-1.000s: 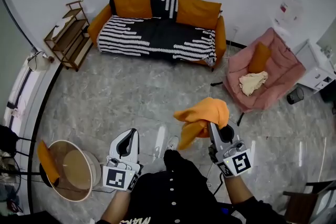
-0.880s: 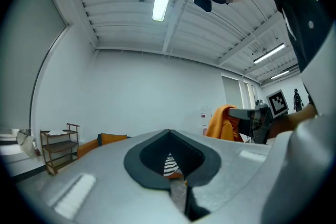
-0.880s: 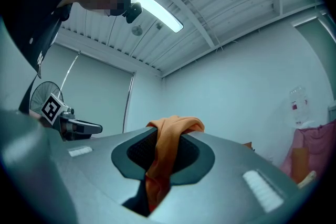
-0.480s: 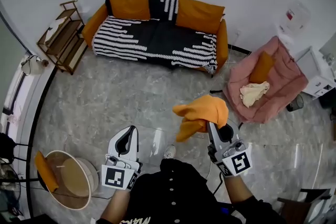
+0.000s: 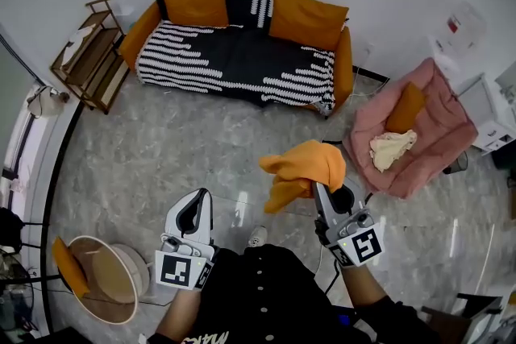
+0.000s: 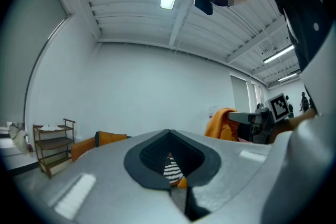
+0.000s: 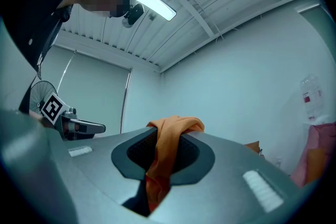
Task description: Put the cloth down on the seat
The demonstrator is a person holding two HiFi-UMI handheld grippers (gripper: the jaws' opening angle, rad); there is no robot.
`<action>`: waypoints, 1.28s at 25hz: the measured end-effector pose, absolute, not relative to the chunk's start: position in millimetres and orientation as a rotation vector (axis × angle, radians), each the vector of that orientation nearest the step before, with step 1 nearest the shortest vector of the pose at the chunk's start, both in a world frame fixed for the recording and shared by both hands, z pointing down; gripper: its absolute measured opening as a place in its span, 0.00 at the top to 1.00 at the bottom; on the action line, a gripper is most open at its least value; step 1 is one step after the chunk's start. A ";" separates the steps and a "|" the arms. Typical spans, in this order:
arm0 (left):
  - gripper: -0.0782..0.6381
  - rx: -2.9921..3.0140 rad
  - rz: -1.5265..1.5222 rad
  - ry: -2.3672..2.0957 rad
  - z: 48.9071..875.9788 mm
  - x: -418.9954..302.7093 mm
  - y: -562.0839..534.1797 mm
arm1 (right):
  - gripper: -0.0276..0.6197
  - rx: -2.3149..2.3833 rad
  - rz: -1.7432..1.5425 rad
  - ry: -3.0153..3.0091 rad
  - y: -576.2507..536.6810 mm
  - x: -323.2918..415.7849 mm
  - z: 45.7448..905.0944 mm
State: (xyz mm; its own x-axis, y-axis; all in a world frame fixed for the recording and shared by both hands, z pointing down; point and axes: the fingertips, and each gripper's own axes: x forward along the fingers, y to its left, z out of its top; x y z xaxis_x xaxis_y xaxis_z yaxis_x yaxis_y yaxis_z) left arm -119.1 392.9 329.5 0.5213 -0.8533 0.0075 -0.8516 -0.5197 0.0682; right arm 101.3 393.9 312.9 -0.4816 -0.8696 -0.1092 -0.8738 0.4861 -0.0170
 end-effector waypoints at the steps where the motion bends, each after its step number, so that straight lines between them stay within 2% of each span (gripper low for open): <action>1: 0.89 2.686 -0.042 -1.503 329.2 -115.7 390.6 | 0.84 -1.542 0.063 2.620 390.5 102.2 313.5; 18: 0.89 2.722 0.015 -1.446 342.7 -109.1 313.6 | 0.84 -1.636 0.091 2.568 336.7 122.4 317.8; 32: 0.89 2.762 -0.051 -1.442 325.1 -114.1 173.1 | 0.84 -1.637 0.147 2.540 197.0 121.6 296.8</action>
